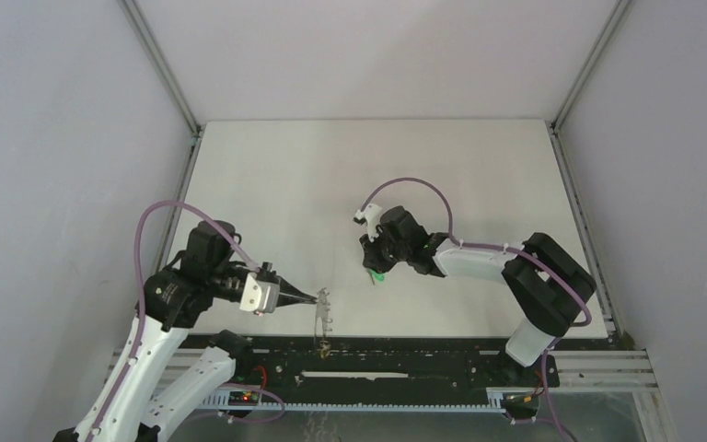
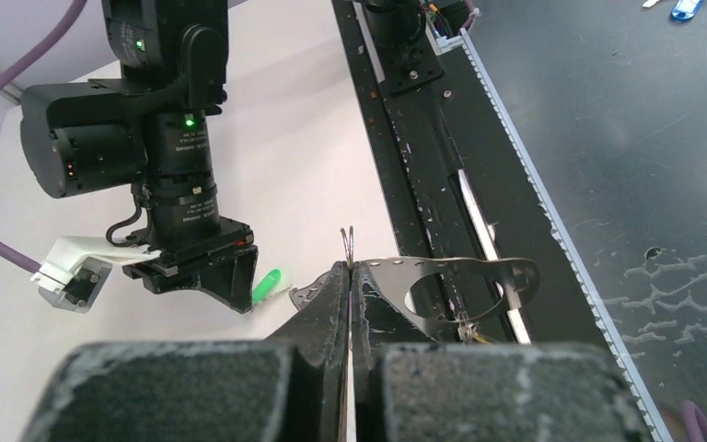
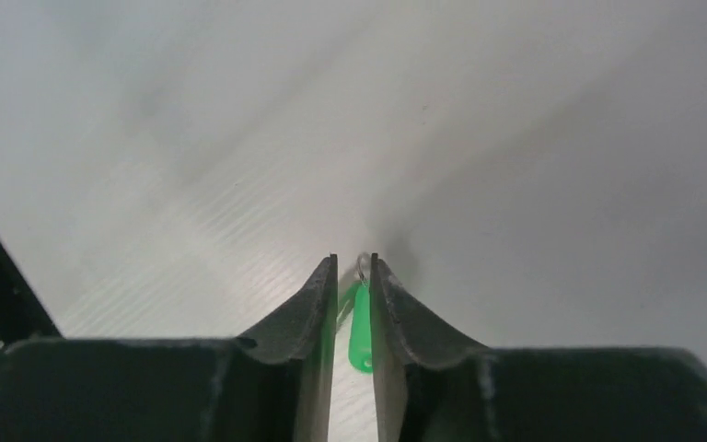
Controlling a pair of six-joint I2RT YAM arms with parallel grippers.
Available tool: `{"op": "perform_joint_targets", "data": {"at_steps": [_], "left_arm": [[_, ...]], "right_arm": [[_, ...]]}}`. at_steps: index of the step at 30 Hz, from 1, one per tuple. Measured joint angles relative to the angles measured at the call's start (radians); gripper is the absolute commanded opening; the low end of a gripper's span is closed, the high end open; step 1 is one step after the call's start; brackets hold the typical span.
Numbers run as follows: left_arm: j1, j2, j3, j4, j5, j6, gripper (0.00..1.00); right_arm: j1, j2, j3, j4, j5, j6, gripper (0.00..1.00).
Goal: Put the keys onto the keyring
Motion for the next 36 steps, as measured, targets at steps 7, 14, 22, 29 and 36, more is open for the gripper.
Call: {"op": "perform_joint_targets", "data": {"at_steps": [7,14,22,29,36], "left_arm": [[0.0,-0.004,0.0,0.023,-0.001,-0.027,0.0],[0.0,-0.004,0.0,0.083,0.0,-0.105,0.0],[0.013,-0.01,-0.004,0.222,0.004,-0.256,0.0],[0.029,-0.01,-0.018,0.306,0.014,-0.341,0.0],[0.029,-0.017,-0.018,0.323,0.014,-0.36,0.0]], "right_arm": [[0.021,-0.016,-0.048,0.071,0.113,0.053,1.0],[0.037,-0.269,-0.085,0.045,0.194,0.073,0.99],[-0.027,-0.258,-0.077,0.016,0.14,0.216,1.0],[0.133,-0.186,-0.031,-0.076,0.377,0.333,0.69],[0.204,-0.021,0.047,-0.13,0.556,0.367,0.58]]}}
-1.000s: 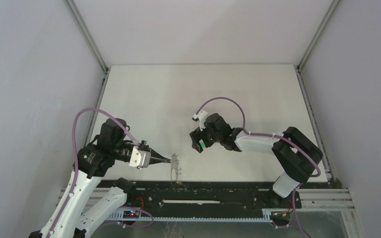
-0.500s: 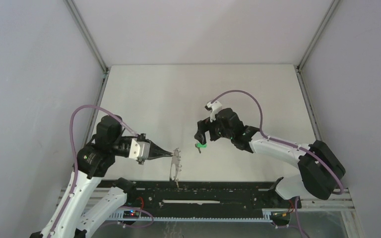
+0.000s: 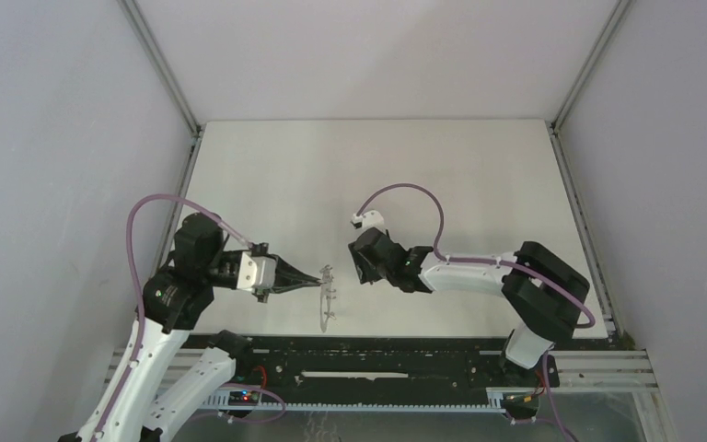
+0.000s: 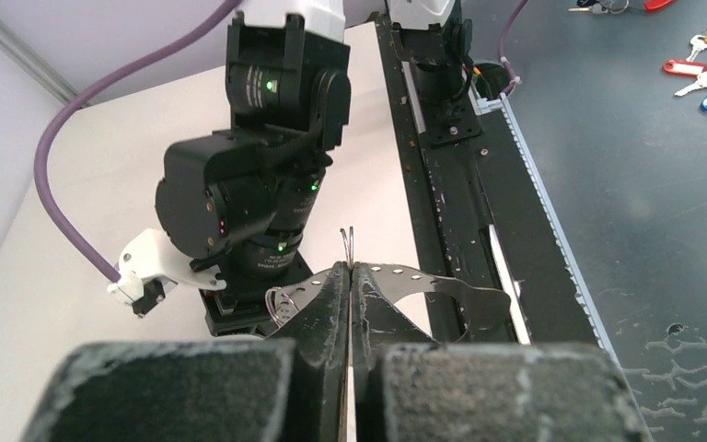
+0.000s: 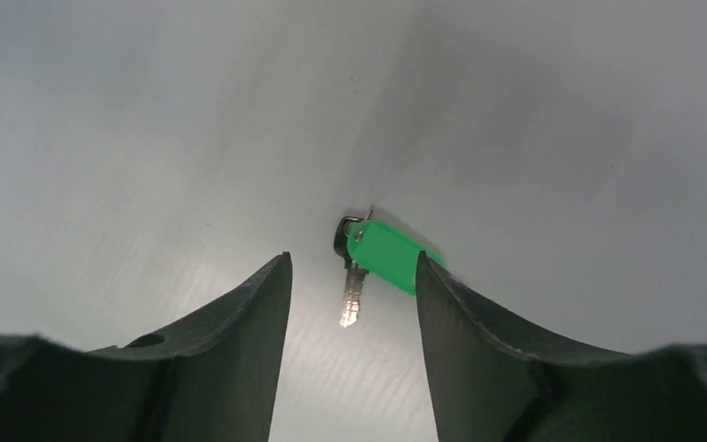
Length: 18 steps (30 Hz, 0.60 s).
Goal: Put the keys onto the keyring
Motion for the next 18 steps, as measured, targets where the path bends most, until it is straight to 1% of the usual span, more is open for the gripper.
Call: {"op": "perform_joint_targets", "data": {"at_steps": [1,8,18], "left_arm": [[0.0,-0.002,0.0,0.002,0.0,-0.001,0.0],[0.0,-0.005,0.0,0.008,0.0,-0.013,0.0],[0.0,-0.006,0.0,0.008,0.0,-0.015,0.0]], "right_arm": [[0.0,0.012,0.001,0.001,0.011,0.001,0.55],[0.001,0.074,0.001,0.022,0.052,0.002,0.43],[0.001,0.107,0.002,0.092,0.051,-0.002,0.42]]}}
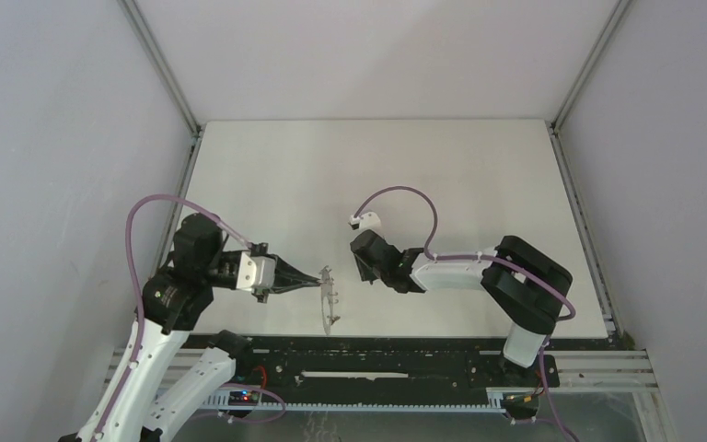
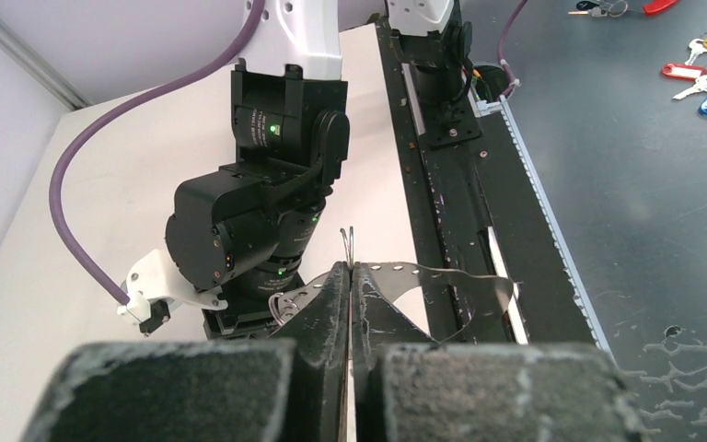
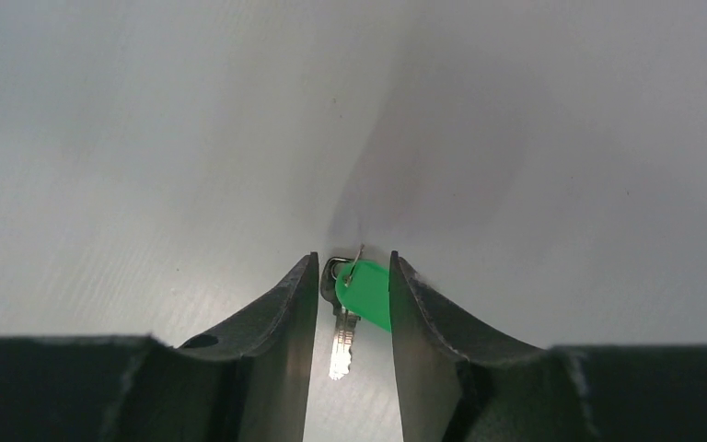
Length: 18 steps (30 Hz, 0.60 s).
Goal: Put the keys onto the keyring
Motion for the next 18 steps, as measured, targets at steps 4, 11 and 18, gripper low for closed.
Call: {"op": "perform_joint_targets", "data": {"at_steps": [4,11,18], "left_arm": [[0.0,-0.006,-0.003,0.002,0.0,0.0,0.0],[0.0,-0.013,-0.016,0.001,-0.001,0.0,0.0],[0.0,-0.014,-0.016,0.002,-0.001,0.0,0.0]], "right_arm": [[-0.001,0.008,0.0,0.009,-0.002,0.0,0.39],[-0.002,0.018,0.0,0.014,-0.002,0.0,0.28],[-0.003,0.019,0.0,0.015,-0.002,0.0,0.23]]}}
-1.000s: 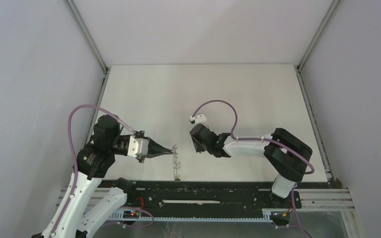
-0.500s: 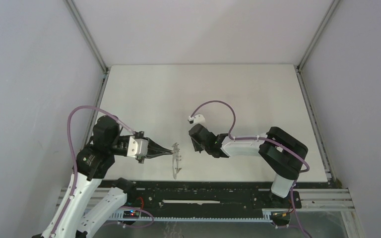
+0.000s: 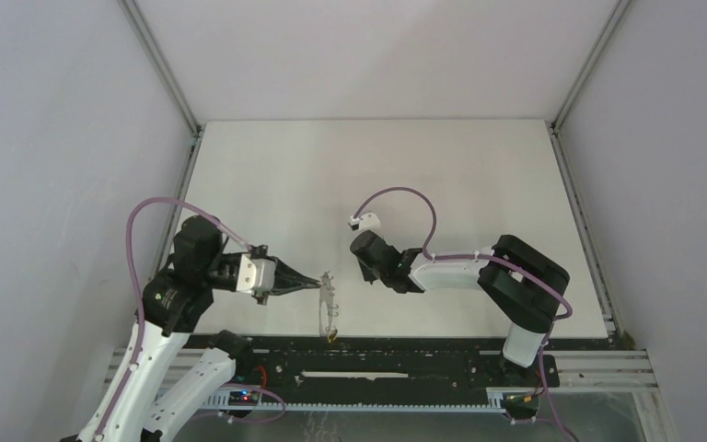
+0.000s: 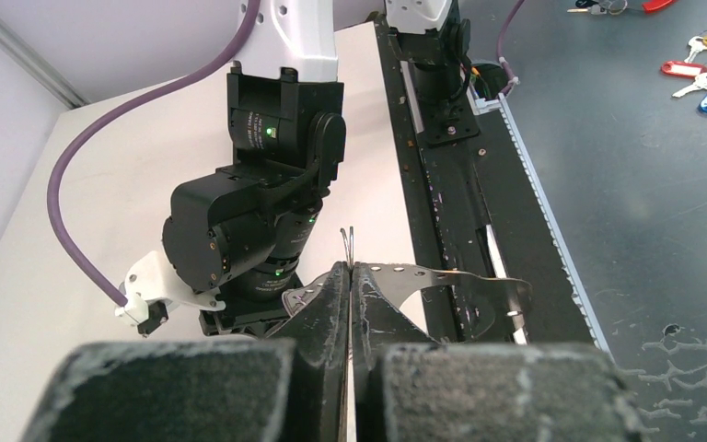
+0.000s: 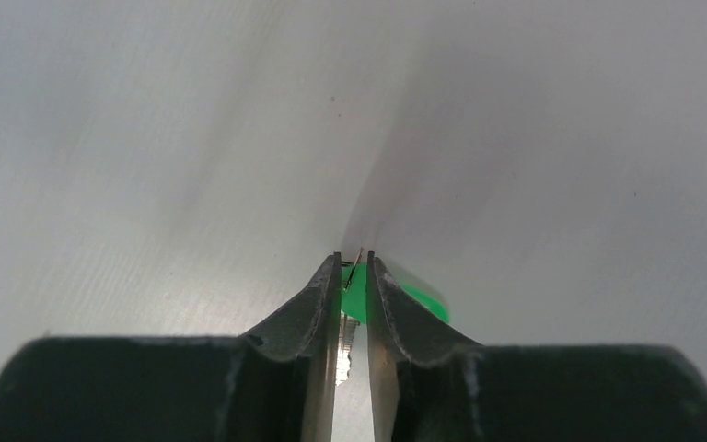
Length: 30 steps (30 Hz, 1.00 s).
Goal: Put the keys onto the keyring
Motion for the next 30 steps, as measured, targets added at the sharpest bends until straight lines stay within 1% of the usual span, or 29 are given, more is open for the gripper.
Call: {"op": "perform_joint_targets", "data": {"at_steps": [3,6,9,16,21,25,30], "left_arm": [[0.0,-0.005,0.0,0.0,0.0,0.0,0.0],[0.0,-0.01,0.0,0.0,0.0,-0.002,0.0],[0.0,-0.014,0.0,0.0,0.0,-0.006,0.0],[0.0,-0.019,0.0,0.0,0.0,-0.007,0.0],[0.0,-0.021,-0.002,0.001,0.0,-0.008,0.0],[0.0,-0.03,-0.019,0.002,0.0,-0.008,0.0],[0.0,-0.03,-0.029,0.002,0.001,-0.008,0.0]], "right_arm": [[-0.001,0.0,0.0,0.0,0.0,0.0,0.19],[-0.004,0.0,0.0,0.0,-0.002,0.0,0.12],[-0.006,0.0,0.0,0.0,-0.006,0.0,0.0],[-0.008,-0.004,-0.005,0.023,-0.023,-0.027,0.0],[-0.01,-0.085,-0.091,0.111,-0.054,-0.089,0.0],[-0.009,-0.204,-0.182,0.178,-0.112,-0.166,0.0],[-0.006,-0.458,-0.327,0.241,-0.291,-0.307,0.0]]}}
